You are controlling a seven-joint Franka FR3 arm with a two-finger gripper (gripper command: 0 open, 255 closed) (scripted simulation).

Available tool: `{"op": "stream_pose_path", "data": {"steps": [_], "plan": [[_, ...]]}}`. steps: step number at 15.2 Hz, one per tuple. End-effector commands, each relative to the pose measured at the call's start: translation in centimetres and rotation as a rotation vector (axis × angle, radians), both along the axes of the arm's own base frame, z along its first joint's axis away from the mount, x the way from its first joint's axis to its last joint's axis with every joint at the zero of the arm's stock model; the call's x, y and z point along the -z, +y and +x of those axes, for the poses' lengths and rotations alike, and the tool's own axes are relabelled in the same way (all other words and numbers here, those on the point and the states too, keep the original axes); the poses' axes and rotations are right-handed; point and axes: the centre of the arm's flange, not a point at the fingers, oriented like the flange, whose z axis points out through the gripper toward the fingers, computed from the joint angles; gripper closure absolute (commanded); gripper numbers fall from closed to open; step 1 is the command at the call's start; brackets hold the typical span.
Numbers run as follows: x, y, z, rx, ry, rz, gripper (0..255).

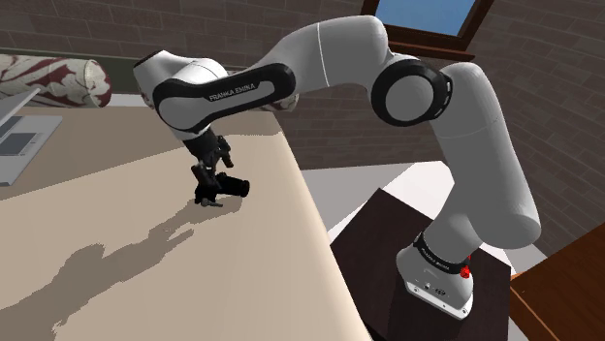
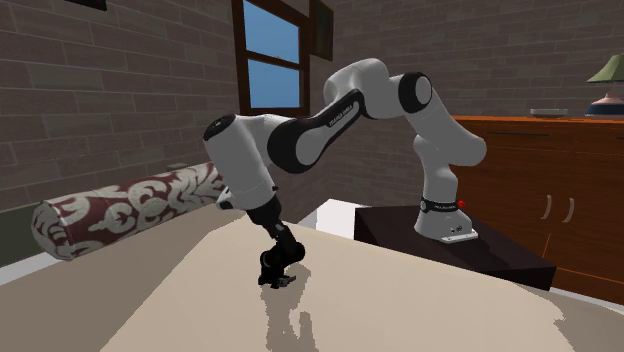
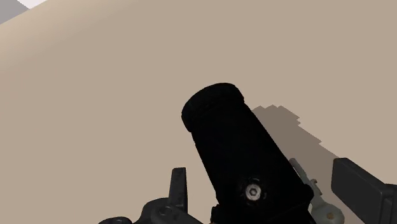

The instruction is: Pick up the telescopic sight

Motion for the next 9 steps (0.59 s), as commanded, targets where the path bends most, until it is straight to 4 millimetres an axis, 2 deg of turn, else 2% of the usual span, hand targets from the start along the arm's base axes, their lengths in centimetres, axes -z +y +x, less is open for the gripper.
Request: {"op": "stream_pose_path", "data": {"steps": [1,2,9], "plan": [[0.46,-0.04,-0.03,0.0,0.0,0.0,0],[0.5,0.01,-0.07,0.0,0.0,0.0,255],[0.53,0.06,-0.06,0.0,0.0,0.0,255]]}}
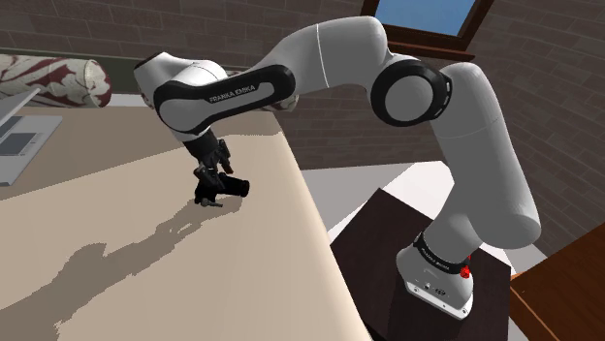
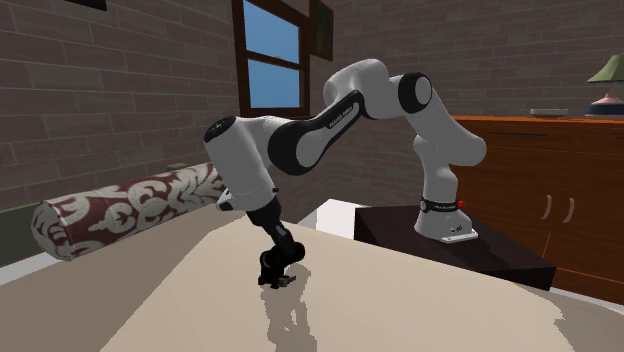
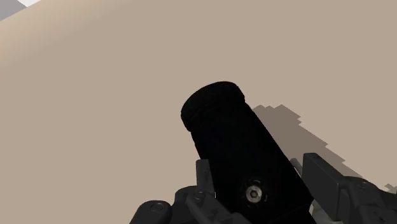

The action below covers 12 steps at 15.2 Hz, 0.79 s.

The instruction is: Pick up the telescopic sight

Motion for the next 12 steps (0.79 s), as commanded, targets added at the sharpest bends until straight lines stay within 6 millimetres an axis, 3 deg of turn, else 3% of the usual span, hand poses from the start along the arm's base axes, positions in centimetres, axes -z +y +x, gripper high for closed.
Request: {"op": "stream_pose_path", "data": {"steps": [1,12], "plan": [[0.2,0.0,0.0,0.0,0.001,0.0,255],[-5.1,-0.1,0.0,0.0,0.001,0.0,255]]}}
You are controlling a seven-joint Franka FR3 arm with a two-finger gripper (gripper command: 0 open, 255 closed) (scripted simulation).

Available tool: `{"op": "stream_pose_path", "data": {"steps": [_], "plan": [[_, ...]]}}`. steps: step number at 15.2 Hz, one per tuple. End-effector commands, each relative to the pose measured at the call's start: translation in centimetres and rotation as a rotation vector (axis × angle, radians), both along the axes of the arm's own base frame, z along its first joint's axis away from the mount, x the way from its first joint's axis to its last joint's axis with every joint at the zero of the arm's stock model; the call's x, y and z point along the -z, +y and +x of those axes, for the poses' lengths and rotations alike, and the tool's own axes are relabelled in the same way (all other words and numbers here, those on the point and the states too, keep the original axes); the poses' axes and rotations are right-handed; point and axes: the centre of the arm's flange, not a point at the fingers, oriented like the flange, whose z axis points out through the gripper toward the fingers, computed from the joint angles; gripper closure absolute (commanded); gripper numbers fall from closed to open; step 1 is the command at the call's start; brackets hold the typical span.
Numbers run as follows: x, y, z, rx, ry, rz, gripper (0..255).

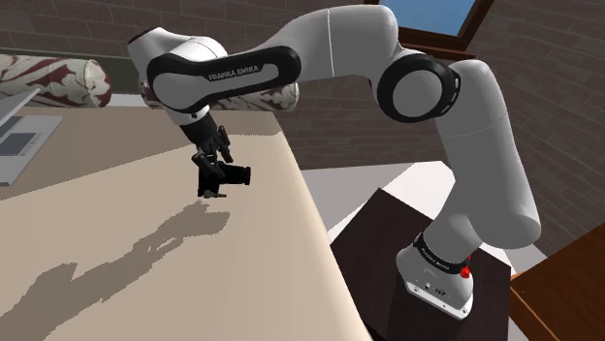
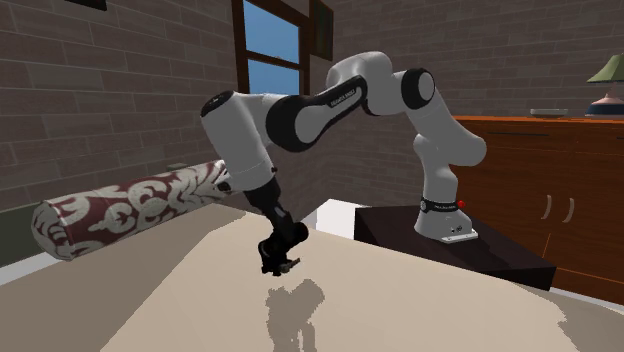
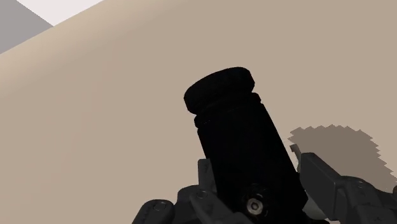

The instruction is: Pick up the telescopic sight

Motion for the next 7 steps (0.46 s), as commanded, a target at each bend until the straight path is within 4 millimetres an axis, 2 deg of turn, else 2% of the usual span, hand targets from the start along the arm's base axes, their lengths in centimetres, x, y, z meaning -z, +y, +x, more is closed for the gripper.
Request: {"op": "stream_pose_path", "data": {"steps": [1,5,7], "plan": [[-1.2,0.0,0.0,0.0,0.0,0.0,255],[-3.3,0.0,0.0,0.0,0.0,0.0,255],[-3.4,0.0,0.0,0.0,0.0,0.0,255]]}}
